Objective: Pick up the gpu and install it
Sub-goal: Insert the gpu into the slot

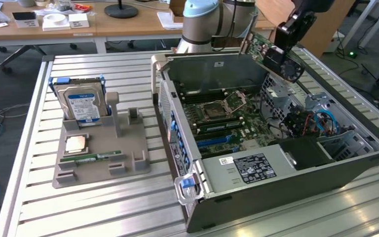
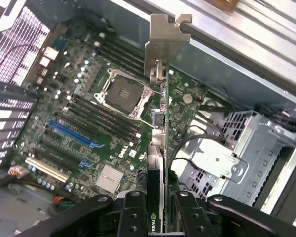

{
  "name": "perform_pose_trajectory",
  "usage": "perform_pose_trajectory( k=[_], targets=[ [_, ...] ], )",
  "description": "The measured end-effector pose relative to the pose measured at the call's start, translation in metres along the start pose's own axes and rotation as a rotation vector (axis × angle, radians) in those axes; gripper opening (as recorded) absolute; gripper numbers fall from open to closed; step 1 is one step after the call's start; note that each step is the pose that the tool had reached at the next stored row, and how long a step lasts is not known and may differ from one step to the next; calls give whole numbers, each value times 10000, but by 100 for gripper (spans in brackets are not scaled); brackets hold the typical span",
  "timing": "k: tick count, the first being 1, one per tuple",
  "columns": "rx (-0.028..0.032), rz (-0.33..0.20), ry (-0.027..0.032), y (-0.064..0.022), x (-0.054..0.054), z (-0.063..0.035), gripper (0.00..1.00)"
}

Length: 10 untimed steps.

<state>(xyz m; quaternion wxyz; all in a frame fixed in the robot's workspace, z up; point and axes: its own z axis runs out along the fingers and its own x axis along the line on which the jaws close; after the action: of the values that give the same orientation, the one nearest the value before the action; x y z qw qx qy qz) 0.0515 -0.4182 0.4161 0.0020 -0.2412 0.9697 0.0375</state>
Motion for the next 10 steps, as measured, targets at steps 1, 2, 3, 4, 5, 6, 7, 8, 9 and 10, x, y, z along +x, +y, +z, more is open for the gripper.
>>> perform_pose_trajectory(
  k=[1,2,3,4,5,6,7,8,9,10],
  targets=[
    [-4,-179,13,0,0,0,26],
    [-9,-358,26,0,0,1,26],
    [-12,-548,40,0,0,0,26],
    [-17,-727,52,0,0,1,26],
    [-21,-908,65,0,0,1,26],
    [-24,-1086,79,0,0,1,26],
    [-28,-1266,91,0,0,1,26],
    [-32,-1447,104,0,0,1,26],
    [-36,-1599,115,0,0,1,26],
    [-37,-1678,120,0,0,1,26]
  ],
)
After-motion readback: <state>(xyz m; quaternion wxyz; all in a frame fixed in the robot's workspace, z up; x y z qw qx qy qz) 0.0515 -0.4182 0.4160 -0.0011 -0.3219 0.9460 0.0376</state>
